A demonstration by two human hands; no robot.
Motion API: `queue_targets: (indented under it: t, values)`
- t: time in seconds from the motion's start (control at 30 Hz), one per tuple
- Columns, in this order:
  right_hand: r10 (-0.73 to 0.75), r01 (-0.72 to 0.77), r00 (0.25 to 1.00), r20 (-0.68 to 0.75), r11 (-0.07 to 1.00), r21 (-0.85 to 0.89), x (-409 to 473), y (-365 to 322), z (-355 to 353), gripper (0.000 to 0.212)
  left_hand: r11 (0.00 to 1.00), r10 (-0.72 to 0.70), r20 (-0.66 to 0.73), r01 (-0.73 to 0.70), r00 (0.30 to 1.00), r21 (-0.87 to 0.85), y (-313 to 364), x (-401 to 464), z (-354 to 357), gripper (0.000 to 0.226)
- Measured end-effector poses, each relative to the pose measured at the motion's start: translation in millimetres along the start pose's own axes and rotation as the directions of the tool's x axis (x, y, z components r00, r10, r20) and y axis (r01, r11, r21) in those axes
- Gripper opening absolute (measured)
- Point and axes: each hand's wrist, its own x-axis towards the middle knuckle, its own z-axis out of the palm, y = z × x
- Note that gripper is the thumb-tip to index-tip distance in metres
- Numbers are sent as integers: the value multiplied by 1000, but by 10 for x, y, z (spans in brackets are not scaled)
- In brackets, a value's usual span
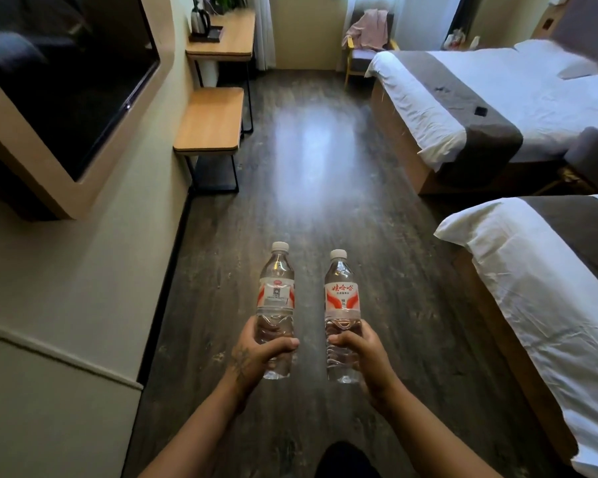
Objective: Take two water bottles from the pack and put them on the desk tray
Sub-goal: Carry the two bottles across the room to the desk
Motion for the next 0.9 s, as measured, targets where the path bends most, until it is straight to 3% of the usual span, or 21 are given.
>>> queue_targets:
  t: [0.33,0.5,0.7,0.9]
  values:
    - [-10,10,1000,29,1000,28,1860,-860,-17,74,999,-9,-40,11,999,43,797,1809,29,98]
    - [25,-27,997,69,999,30,2976,-1397,-64,60,998,-28,-98,34,995,58,1353,2843,98,95]
    - [28,-32,996,85,999,44,3942,-1981,-71,70,999,-35,-96,36,995,2,1873,3765,206,87]
    - [38,-41,998,57,998,45,5073,-2527,-55,63,1000,-20,-115,20,993,-8,2393,4853,214,87]
